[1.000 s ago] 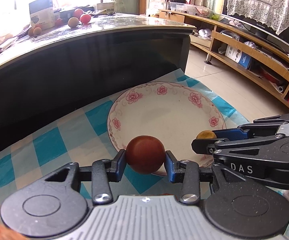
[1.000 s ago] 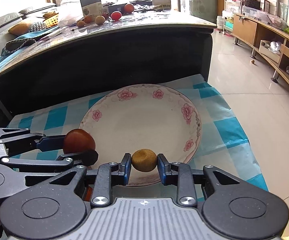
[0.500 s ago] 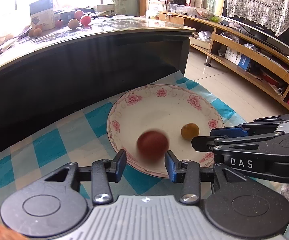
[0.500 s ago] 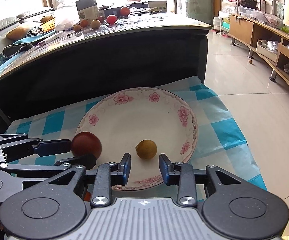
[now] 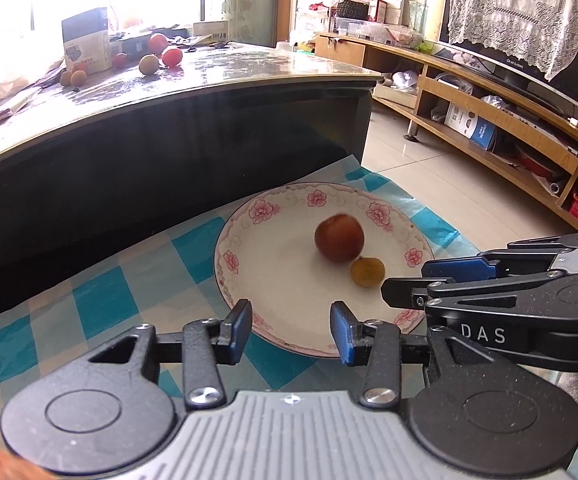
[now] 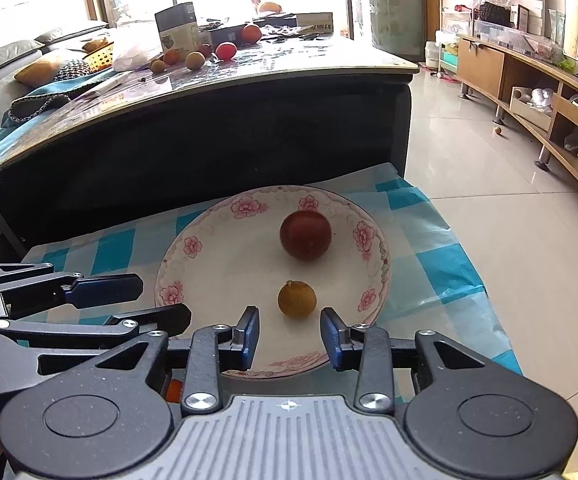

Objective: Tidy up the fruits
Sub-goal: 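Withdraw both open tools from the bowl back toward the remaining fruits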

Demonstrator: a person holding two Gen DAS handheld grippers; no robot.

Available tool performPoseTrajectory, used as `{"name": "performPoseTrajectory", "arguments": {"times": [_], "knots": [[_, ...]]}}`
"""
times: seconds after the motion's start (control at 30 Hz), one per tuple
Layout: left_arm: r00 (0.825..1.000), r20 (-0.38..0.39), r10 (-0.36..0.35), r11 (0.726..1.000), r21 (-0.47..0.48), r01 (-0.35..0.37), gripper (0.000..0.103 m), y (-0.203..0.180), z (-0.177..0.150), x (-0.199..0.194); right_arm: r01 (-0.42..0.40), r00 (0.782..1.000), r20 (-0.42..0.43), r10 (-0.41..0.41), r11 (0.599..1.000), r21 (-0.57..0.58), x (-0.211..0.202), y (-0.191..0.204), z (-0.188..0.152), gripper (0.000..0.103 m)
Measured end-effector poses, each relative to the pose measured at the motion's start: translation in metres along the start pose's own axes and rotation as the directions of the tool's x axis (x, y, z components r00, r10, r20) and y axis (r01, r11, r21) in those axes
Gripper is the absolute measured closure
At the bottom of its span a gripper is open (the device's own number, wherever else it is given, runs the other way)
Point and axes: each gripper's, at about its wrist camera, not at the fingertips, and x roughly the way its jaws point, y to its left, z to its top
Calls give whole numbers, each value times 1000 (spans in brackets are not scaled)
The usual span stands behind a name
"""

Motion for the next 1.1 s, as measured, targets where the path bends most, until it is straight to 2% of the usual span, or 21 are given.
{"name": "performPoseTrajectory", "arguments": {"times": [0.53, 1.1], "knots": [[999, 33, 3, 1000, 19, -3, 52, -4, -6, -38, -17, 999, 33, 18, 1000, -19, -28, 11, -6, 71], [999, 51, 15, 1000, 25, -16, 52, 3, -30, -87, -63, 996, 57, 67, 996, -63, -59, 43, -20, 71]]}}
